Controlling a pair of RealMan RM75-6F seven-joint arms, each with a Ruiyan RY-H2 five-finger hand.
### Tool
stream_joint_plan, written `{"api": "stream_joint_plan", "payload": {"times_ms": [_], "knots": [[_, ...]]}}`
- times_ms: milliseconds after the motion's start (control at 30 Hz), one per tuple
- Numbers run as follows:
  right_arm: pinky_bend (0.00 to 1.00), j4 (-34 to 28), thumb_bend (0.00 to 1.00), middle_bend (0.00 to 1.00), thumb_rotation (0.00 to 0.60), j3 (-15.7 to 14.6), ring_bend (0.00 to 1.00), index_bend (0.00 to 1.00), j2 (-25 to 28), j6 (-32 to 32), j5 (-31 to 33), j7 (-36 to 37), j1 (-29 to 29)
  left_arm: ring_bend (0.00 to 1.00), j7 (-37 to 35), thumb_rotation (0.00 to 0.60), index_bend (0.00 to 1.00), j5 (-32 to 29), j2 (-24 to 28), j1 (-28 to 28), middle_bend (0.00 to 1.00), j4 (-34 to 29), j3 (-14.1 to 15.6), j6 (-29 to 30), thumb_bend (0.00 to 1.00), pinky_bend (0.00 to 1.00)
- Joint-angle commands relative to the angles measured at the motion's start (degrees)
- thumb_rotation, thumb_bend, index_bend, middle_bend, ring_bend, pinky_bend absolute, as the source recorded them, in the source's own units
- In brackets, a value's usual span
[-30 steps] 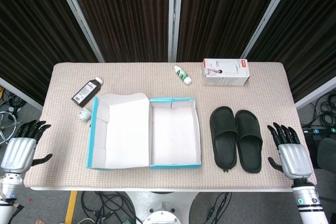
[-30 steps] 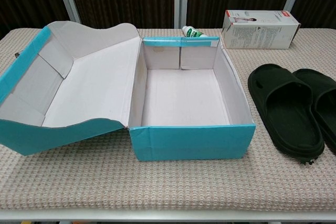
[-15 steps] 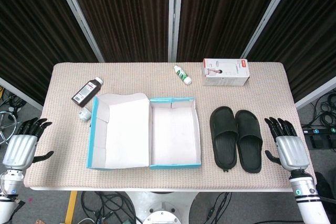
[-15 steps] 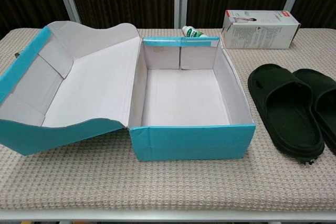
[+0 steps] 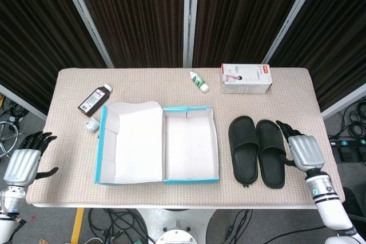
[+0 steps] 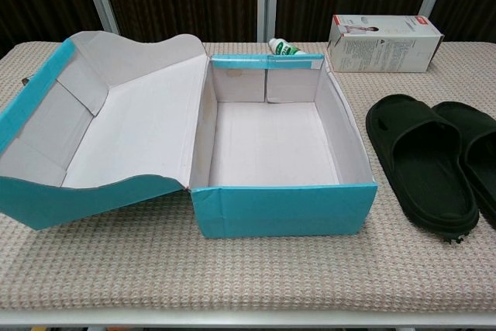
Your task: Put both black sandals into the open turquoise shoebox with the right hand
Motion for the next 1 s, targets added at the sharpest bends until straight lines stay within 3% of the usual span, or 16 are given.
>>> {"api": "stream_joint_plan", "payload": {"times_ms": [33, 200, 633, 1000], "knots": [[0.22, 0.5, 0.14, 0.17, 0.600, 1.3, 0.09, 0.06, -1.5, -3.2, 4.8, -3.6, 3.4, 0.09, -0.5, 0.600, 0.19, 0.0, -0.2, -0.3, 0.15, 0.5, -0.1, -0.3, 0.07, 0.14], [0.18, 2.6, 0.14, 0.16, 0.600, 2.5, 0.08, 0.06, -4.2, -7.5, 12.3, -7.7, 8.4, 0.09, -1.3, 0.600, 0.19, 0.2, -0.4, -0.6, 0.15, 1.5, 0.1, -0.9, 0.07, 0.14], [0.08, 13.8, 0.13, 0.17, 0.600, 2.1, 0.08, 0.06, -15.6, -14.6, 31.9, -17.2, 21.9, 0.09, -4.4, 0.600, 0.19, -0.2, -0.2, -0.9, 0.15, 2.3, 0.5, -2.1, 0.07, 0.14], [0.02, 12.8, 0.09, 0.15, 0.600, -0.2, 0.03, 0.06, -15.6, -15.6, 40.9, -20.0, 27.7, 0.09, -7.4, 0.600, 0.19, 0.6, 1.1, -1.2, 0.15, 1.8, 0.9, -2.4, 0.07, 0.14]]}}
